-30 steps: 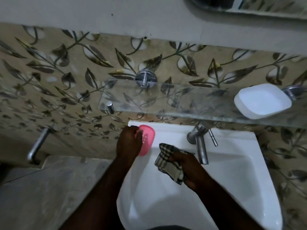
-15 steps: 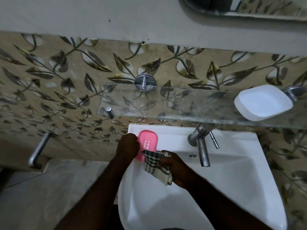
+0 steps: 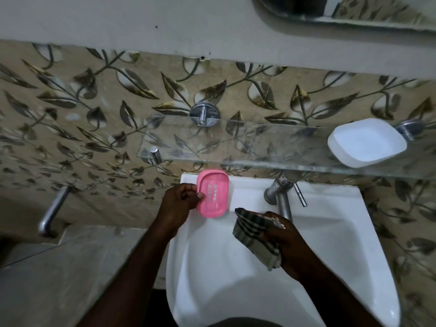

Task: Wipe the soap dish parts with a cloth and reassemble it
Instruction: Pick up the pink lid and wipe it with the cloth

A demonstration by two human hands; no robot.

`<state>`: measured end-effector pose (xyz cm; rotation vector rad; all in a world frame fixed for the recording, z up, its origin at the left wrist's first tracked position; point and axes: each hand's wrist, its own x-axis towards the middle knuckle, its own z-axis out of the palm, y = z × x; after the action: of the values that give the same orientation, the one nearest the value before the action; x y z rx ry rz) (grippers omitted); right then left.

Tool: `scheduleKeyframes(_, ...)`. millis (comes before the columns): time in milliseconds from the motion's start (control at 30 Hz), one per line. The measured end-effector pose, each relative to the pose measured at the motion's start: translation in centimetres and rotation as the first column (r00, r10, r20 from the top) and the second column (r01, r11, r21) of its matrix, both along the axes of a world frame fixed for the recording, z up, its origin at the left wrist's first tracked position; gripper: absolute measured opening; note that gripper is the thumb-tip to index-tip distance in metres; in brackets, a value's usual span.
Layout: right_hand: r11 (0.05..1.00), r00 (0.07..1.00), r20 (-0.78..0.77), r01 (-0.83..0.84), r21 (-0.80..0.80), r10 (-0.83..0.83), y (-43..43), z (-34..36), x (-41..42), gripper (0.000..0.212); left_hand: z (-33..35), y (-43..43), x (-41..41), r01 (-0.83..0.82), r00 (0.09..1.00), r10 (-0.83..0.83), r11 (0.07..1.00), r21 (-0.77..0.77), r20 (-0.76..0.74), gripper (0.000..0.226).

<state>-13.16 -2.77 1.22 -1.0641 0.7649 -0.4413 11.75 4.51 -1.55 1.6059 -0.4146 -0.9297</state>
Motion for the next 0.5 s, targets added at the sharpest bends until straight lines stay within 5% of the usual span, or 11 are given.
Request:
scheduleKeyframes(167,0.999,0.999,-0.014,0.049,0.022,-0.048,0.6,1.0,-2.0,0.059,1.3,0.5,-0.8,0.117,0.945,-0.091,0.991,-0.064,0.313,0.026)
scheduleKeyframes(233,0.997,0.997,-0.034,0.070,0.019,-0.069,0.8,1.4,-2.3,0.054,2.2,0.8,-1.5,0.223,0.842,-0.141,0.970,-0.099,0.520,0.033)
scheduleKeyframes(333,0.997,0.995,-0.075,0.069,-0.018,-0.070,0.9,1.6,-2.3,0.028,3.2,1.3,-2.7,0.325,0.606,-0.105,0.937,-0.125,0.788,0.011)
scheduleKeyframes(400,0.996,0.990,-0.110,0.088,-0.031,-0.091,1.1,1.7,-2.1,0.023,3.1,1.6,-3.3,0.341,0.458,-0.039,0.930,-0.135,0.888,0.019)
scheduleKeyframes(500,0.989,0.981,-0.131,0.141,-0.036,-0.145,1.3,2.4,-1.6,0.028,2.3,1.5,-3.7,0.347,0.378,-0.002,0.928,-0.139,0.926,0.019)
